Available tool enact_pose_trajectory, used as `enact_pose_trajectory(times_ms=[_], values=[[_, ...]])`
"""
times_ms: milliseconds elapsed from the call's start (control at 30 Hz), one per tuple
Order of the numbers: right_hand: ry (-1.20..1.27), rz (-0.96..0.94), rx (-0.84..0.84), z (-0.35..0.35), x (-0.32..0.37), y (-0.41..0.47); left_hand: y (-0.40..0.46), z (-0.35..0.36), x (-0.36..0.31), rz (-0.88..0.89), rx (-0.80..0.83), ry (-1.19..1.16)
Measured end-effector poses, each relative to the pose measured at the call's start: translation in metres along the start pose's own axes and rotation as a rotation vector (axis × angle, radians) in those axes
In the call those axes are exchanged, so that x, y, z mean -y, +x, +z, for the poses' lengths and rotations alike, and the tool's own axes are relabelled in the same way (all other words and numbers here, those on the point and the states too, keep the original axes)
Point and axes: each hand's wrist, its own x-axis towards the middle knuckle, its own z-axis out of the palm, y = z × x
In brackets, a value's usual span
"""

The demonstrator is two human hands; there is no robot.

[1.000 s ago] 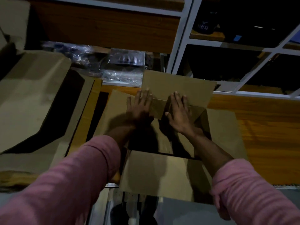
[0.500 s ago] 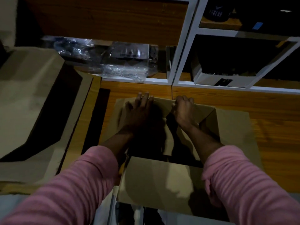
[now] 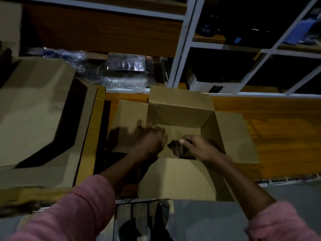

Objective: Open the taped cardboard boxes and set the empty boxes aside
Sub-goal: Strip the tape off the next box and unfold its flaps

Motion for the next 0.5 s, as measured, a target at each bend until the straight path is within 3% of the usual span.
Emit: enact_pose_trajectory(times_ms=[100,300,500], values=[[-0.024,-0.012,0.021,0.005,0.005,-0.043,-0.034,0.004,-0.01,0.175,-0.053,-0.147],[-0.073,0.094,0.098,0.023,0.008,-0.087,-0.077,0.025,-0.009,0.344,-0.134,0.21],[-0.295,0.132,-0.162,0.058,0.019,-0.096,-0.093,0.032,-0.016,0.274,-0.273,0.144]])
